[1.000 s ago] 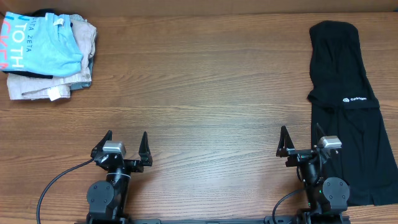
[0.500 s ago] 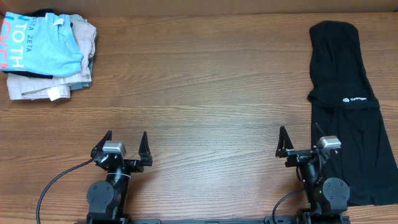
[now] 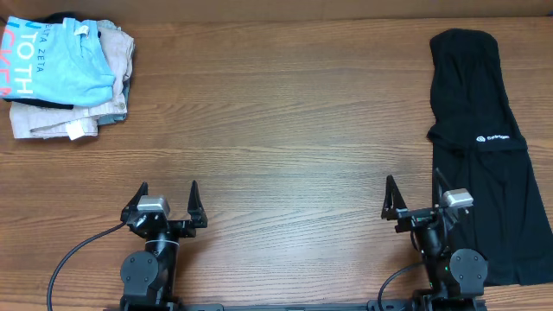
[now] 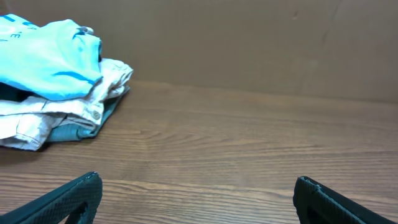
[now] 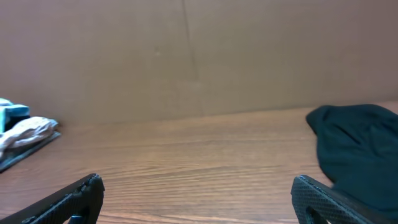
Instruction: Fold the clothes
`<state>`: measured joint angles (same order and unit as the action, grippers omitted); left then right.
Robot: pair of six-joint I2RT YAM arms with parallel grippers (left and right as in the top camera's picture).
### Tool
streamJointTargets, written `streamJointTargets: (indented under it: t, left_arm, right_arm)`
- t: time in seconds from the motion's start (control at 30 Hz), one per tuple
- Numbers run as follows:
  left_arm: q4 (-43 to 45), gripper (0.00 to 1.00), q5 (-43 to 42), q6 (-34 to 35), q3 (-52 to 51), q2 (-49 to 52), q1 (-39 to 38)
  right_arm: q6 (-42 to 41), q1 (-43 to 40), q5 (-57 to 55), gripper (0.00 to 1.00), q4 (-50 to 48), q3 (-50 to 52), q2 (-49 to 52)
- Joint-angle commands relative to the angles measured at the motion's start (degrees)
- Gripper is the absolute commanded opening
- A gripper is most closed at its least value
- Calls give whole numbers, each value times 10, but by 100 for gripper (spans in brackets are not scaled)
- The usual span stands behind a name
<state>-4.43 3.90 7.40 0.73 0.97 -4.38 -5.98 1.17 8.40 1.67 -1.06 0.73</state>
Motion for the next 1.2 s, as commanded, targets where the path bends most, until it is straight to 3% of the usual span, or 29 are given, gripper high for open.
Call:
streamJointTargets:
  t: [0.0,0.2,0.43,0.6,0.77,0.97,1.17]
  left_arm:
    - [2,100,16,18,33,-6,3]
    - [2,100,-8,19,108,26,3]
    - [0,100,-64,31,241,160,2]
    - [-87,100,-100,31,390,317,2]
    - [-199,100,-168,31,580,494,2]
    - [-342,100,-219,28,783,689,-14]
    - [-360,100,-212,29,820,810,-19]
  right_arm:
    - [0,-2,19,100,-1,-9,-5]
    - [-1,-2,25,100,20,-85,18]
    - [0,-2,33,100,111,-273,162]
    - [2,-2,33,100,227,-467,322]
    - [13,-3,24,100,407,-684,501]
    - [17,-4,-78,100,631,-920,733]
    - [17,-22,-159,100,674,-976,894]
